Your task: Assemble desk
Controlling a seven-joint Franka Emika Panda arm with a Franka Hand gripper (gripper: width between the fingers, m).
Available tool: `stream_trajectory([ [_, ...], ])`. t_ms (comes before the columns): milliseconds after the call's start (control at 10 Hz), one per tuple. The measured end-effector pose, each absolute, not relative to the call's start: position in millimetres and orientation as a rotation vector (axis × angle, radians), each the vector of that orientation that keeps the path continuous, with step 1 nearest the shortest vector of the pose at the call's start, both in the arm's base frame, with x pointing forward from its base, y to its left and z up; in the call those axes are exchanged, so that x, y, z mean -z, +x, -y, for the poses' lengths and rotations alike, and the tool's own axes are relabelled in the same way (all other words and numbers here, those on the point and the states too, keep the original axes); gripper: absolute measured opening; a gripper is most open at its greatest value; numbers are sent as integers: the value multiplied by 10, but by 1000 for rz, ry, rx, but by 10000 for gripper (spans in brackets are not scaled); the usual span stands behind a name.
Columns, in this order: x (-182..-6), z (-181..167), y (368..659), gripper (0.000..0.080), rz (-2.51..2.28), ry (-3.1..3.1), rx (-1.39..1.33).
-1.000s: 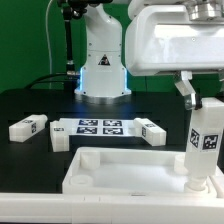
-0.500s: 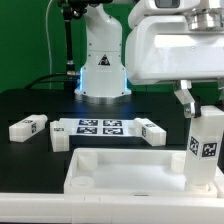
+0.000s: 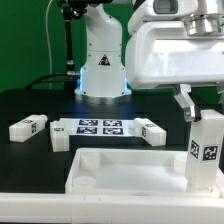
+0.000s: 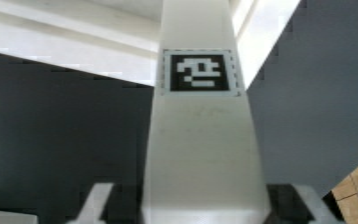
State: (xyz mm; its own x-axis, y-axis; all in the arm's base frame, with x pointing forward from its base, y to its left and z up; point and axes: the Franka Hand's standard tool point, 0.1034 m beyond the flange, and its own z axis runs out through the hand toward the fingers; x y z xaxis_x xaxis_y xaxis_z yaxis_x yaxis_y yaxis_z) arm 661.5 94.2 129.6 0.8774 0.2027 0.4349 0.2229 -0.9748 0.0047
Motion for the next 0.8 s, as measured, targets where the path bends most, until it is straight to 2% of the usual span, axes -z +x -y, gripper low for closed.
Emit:
stream_trajectory([
  [100,-1296,-942,6615,305,340,-3000,687],
  [200,-1296,-942,6615,476,340,-3000,687],
  [300,-1296,-942,6615,610,340,-3000,687],
  [800,-1399,-981,6628,649,348,-2997,691],
])
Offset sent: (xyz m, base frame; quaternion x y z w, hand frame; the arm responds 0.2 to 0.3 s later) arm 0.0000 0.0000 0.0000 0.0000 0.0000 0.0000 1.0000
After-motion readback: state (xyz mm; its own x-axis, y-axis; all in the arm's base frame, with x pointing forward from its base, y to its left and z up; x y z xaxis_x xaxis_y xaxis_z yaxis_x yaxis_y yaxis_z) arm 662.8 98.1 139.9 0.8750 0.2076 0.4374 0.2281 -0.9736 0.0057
